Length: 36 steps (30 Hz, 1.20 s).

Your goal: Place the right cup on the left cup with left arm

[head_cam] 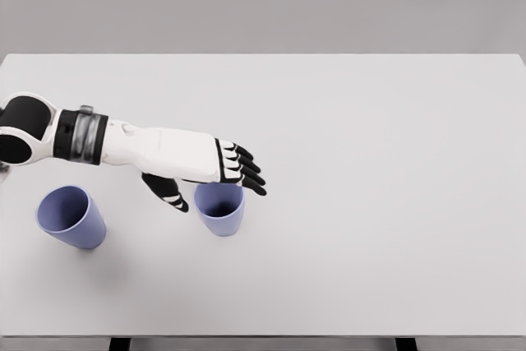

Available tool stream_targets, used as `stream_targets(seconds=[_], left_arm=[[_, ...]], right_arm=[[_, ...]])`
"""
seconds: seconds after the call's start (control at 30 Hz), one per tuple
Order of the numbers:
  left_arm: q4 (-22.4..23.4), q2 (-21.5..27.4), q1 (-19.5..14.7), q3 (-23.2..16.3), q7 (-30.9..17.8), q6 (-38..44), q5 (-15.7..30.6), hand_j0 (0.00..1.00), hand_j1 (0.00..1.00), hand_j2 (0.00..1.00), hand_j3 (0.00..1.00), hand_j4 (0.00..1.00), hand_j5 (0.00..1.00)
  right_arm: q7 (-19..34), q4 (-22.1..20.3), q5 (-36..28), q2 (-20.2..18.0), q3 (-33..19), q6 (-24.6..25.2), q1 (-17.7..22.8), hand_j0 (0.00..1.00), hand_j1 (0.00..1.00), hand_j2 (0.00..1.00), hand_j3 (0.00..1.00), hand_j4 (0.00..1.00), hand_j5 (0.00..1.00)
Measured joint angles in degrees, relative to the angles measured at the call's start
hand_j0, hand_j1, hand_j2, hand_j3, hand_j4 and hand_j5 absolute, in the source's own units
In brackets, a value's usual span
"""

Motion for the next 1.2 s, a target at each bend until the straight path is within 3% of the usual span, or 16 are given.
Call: stream_targets(seconds=[0.37,0.67,1.2], left_arm=[[0.31,-0.27,0.70,0.22,0.00,0.01,-1.18,1.00,1.00,1.00,1.00,1.00,1.00],[4.28,-1.91,1.14,0.26,0.00,0.00,-2.90,1.00,1.00,1.00,1.00,1.00,1.00],[4.73,-2.81,2.29,0.34,0.00,0.01,-3.59,1.00,1.00,1.00,1.00,1.00,1.00]], right_arm=[[-0.01,0.00,0.00,0.00,0.00,0.00,0.00,1.00,1.00,1.00,1.00,1.00,1.00],[-0.01,0.00,0.00,0.00,0.00,0.00,0.00,1.00,1.00,1.00,1.00,1.00,1.00],[-0.02,0.00,0.00,0.00,0.00,0.00,0.00,1.00,1.00,1.00,1.00,1.00,1.00]])
